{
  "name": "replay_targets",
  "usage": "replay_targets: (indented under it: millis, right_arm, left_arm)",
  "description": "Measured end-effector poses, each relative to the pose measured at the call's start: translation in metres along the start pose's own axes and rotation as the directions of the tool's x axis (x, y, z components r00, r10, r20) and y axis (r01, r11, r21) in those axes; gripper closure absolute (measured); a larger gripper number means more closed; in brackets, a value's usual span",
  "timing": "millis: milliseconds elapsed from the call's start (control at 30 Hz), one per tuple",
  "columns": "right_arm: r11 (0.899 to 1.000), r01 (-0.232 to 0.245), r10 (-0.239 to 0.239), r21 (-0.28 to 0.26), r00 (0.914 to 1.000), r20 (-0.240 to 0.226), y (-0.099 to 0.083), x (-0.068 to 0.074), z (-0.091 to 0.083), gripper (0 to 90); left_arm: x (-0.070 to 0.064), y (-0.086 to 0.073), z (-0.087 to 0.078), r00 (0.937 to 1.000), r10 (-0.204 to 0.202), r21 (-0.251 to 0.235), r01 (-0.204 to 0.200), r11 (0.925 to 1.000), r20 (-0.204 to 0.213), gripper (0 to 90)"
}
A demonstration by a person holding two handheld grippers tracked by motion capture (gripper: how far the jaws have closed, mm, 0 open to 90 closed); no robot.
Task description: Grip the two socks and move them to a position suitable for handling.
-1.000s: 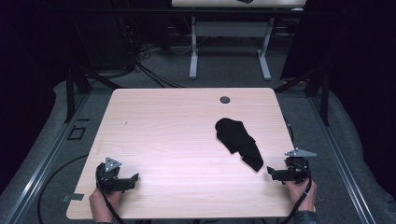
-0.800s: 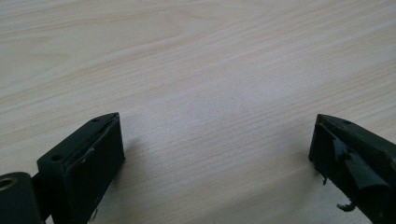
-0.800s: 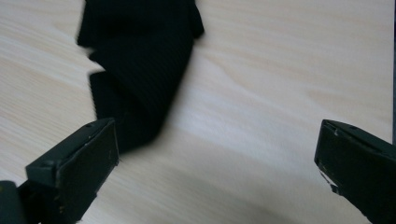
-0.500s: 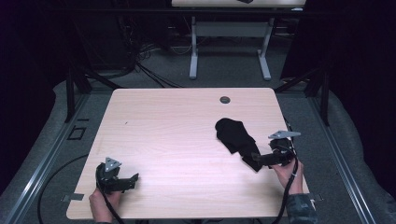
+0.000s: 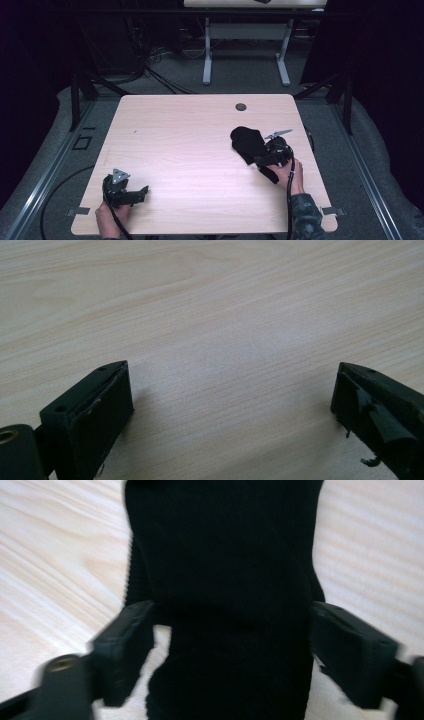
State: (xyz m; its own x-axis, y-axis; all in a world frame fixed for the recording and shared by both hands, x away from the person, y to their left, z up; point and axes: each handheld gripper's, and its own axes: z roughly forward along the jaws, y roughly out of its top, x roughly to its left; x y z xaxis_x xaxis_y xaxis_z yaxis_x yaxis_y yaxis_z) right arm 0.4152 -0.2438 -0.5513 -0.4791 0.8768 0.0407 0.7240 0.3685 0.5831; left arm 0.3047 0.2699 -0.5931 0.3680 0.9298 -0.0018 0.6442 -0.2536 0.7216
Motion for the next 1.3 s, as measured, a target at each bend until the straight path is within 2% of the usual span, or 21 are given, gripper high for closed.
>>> replay_targets:
  millis: [100,233,267,400,500,667,867,1067,1300]
  right_arm:
    - [1.0,-0.01,0.01,0.018,0.9995,0.029,-0.004,0.001,0.005,36.2]
    - [1.0,-0.015,0.014,0.02,0.9993,0.036,-0.008,0.002,0.005,53.7]
    - [1.0,-0.011,0.01,0.023,0.9984,0.055,-0.009,0.003,0.004,59.1]
    - [1.0,-0.016,0.016,0.007,0.9986,0.049,-0.011,0.002,0.002,76.8]
    - [1.0,-0.015,0.016,-0.008,0.998,0.061,-0.012,0.001,-0.002,85.3]
    - [0.999,-0.016,0.019,-0.052,0.9986,0.05,-0.012,0.003,-0.012,86.9]
    - [0.995,0.008,-0.004,-0.099,0.9988,0.048,-0.009,0.007,-0.027,87.3]
    - [0.989,0.009,-0.003,-0.148,0.9993,0.038,-0.005,0.009,-0.042,87.4]
    - [0.976,0.03,-0.028,-0.215,0.9995,0.012,0.001,0.014,-0.063,87.4]
  left_arm:
    - [0.0,0.0,0.0,1.0,0.0,0.0,0.0,1.0,0.0,3.1]
    - [0.0,0.0,0.0,1.0,0.0,0.0,0.0,1.0,0.0,3.1]
    - [0.0,0.0,0.0,1.0,0.0,0.0,0.0,1.0,0.0,3.1]
    - [0.0,0.0,0.0,1.0,0.0,-0.001,0.0,1.0,0.0,3.1]
    - [0.0,0.0,0.0,1.0,0.001,0.0,-0.001,1.0,0.0,3.1]
    - [0.0,0.0,0.0,1.0,0.0,-0.001,0.0,1.0,0.0,3.1]
    - [0.0,0.0,0.0,1.0,0.0,-0.001,0.0,1.0,0.0,3.1]
    - [0.0,0.0,0.0,1.0,0.0,-0.001,0.0,1.0,0.0,3.1]
    - [0.0,0.0,0.0,1.0,0.0,0.0,0.0,1.0,0.0,3.1]
